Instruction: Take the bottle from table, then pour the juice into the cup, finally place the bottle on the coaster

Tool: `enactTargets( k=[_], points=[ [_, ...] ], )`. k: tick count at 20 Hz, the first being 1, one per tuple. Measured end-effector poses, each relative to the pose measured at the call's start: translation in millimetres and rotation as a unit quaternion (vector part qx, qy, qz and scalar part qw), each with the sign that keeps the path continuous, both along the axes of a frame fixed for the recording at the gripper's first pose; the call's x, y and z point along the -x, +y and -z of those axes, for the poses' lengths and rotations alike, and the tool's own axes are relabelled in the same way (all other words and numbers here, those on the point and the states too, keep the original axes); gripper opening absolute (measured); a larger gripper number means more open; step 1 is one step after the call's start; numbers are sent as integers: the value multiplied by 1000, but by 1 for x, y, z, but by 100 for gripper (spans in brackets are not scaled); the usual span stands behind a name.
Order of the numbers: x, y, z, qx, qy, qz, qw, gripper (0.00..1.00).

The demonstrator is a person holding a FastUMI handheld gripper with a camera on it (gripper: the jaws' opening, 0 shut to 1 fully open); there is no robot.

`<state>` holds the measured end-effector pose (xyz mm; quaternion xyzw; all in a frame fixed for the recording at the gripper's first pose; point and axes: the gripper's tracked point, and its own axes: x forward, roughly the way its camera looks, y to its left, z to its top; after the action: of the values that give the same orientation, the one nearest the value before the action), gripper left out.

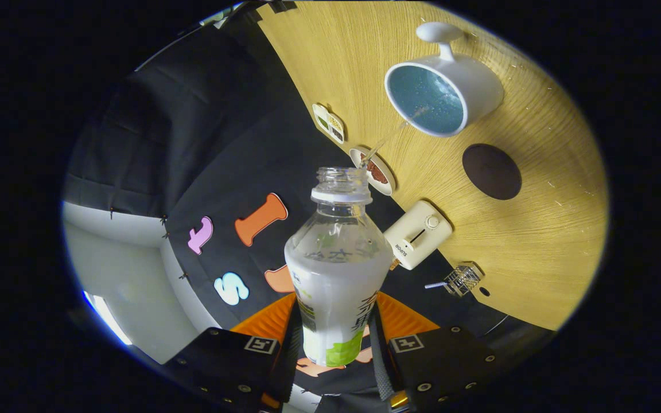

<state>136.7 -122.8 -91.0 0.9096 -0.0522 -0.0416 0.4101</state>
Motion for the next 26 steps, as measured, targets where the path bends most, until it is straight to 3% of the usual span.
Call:
enactTargets(
  k=[9,15,20,21,23,26],
  points=[
    [0,13,14,103,39,-35,993,57],
    [-4,8,11,231,52,-61,970,57],
    [-6,-5,18,381,92,-82,917,57],
    [-7,-6,17,422,96,-88,897,57],
    [-6,-15,19,511,121,-89,846,57],
    [-10,-21,18,601,138,-96,781,57]
  ],
)
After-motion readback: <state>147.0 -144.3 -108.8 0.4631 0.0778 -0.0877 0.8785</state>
